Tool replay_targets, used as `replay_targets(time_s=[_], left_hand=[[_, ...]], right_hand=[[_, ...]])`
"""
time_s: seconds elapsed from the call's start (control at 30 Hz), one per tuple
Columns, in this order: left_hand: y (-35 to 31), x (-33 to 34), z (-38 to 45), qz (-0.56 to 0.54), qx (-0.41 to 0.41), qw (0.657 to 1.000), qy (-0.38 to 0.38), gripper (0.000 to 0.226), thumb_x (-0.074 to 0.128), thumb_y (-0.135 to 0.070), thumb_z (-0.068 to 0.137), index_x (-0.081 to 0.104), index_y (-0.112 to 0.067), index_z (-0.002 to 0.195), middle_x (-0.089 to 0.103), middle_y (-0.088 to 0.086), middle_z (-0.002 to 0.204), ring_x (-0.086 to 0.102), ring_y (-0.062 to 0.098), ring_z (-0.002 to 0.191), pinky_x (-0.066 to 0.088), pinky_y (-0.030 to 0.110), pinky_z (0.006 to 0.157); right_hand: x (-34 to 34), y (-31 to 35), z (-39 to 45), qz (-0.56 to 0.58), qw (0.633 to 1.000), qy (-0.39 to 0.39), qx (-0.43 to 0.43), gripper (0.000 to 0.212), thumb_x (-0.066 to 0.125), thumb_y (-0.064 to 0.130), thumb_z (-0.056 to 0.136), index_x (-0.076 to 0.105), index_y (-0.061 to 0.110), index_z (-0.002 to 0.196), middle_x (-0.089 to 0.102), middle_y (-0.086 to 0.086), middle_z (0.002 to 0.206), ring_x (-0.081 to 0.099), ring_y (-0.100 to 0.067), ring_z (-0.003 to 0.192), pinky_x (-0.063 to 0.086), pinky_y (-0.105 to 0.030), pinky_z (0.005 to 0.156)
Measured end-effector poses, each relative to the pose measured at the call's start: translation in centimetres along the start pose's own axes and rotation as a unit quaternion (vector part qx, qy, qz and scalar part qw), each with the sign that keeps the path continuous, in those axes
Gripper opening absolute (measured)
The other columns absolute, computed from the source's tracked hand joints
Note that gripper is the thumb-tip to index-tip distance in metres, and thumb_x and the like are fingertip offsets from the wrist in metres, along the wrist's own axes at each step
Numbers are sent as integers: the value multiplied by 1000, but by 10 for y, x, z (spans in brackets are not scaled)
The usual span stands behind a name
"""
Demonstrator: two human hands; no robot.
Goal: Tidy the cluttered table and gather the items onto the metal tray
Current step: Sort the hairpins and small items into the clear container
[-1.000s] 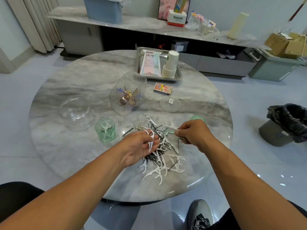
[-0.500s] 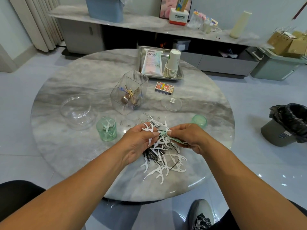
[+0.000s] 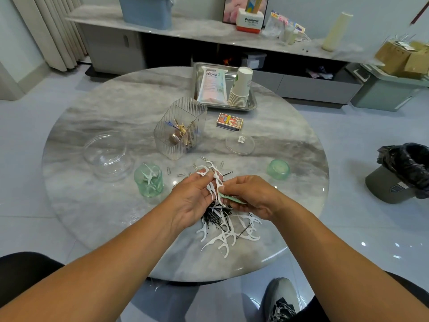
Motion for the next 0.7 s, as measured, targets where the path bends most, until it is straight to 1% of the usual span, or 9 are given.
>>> replay_targets(time_s=[0.07, 0.17, 0.2, 0.3, 0.37, 0.43, 0.53, 0.63, 0.7], left_hand=[[2, -4, 2, -1, -1, 1000, -21, 13, 58, -3, 99, 62, -1, 111, 75, 14, 93, 72, 24, 89, 59, 37, 85], [2, -9, 6, 1, -7, 999, -40, 13, 56, 0, 100, 62, -1, 111, 78, 13, 92, 76, 23, 87, 62, 34, 72], [2, -11, 7, -1, -11, 999, -43, 14, 54, 1, 100, 61, -1, 112, 78, 14, 90, 77, 22, 83, 63, 34, 67], [-1, -15, 10, -17, -15, 998, -66, 15, 51, 3, 102, 59, 2, 115, 77, 17, 88, 77, 24, 77, 62, 36, 58], [-5, -19, 13, -28, -3, 996, -89, 16, 48, 5, 102, 57, 1, 115, 74, 20, 95, 75, 26, 82, 62, 41, 62], [-10, -23, 16, -41, 15, 993, -112, 18, 47, 7, 102, 55, 0, 116, 68, 21, 100, 71, 27, 87, 60, 42, 70], [-16, -28, 19, -55, 33, 989, -132, 28, 46, 9, 102, 52, 0, 127, 64, 22, 107, 68, 27, 88, 58, 41, 75], [-19, -29, 20, -62, 38, 987, -141, 33, 44, 9, 102, 49, 0, 134, 65, 20, 104, 67, 26, 88, 56, 42, 84], [-22, -29, 20, -68, 41, 986, -146, 32, 43, 8, 103, 49, -3, 133, 66, 18, 103, 68, 26, 88, 57, 42, 84]], right_hand=[[3, 0, 1, -20, 1000, 6, -9, 12, 83, 13, 82, 72, 14, 88, 75, -9, 78, 70, -13, 62, 55, -22, 58], [7, 0, 2, -26, 999, 20, -20, 11, 83, 13, 82, 75, 16, 89, 77, -7, 83, 72, -15, 70, 58, -29, 76], [8, 0, 2, -25, 999, 22, -22, 11, 83, 12, 82, 76, 16, 89, 77, -7, 83, 72, -15, 70, 58, -30, 77], [6, 1, 3, -24, 999, 21, -29, 11, 82, 9, 83, 77, 17, 90, 75, -6, 82, 69, -13, 67, 58, -25, 68], [4, 1, 4, -21, 999, 23, -32, 15, 81, 6, 83, 78, 14, 95, 75, -9, 85, 67, -16, 70, 57, -29, 71], [3, 2, 5, -20, 999, 22, -34, 19, 80, 3, 83, 76, 12, 99, 74, -11, 85, 66, -18, 70, 56, -31, 70], [0, 2, 7, -20, 999, 14, -39, 22, 80, -1, 82, 74, 10, 100, 73, -10, 79, 67, -16, 62, 57, -26, 58], [-5, 2, 9, -19, 999, 2, -43, 22, 81, -2, 81, 75, 9, 99, 74, -13, 81, 68, -17, 62, 58, -27, 57], [-11, 5, 11, -1, 999, -13, -48, 24, 81, -3, 80, 74, 7, 100, 75, -15, 85, 70, -18, 65, 60, -27, 59]])
Point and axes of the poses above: each hand's wrist, its own z-axis towards the middle knuckle, its own x-axis out of the palm, y = z × x, the point moved 8 cm from there along z, towards the middle knuckle
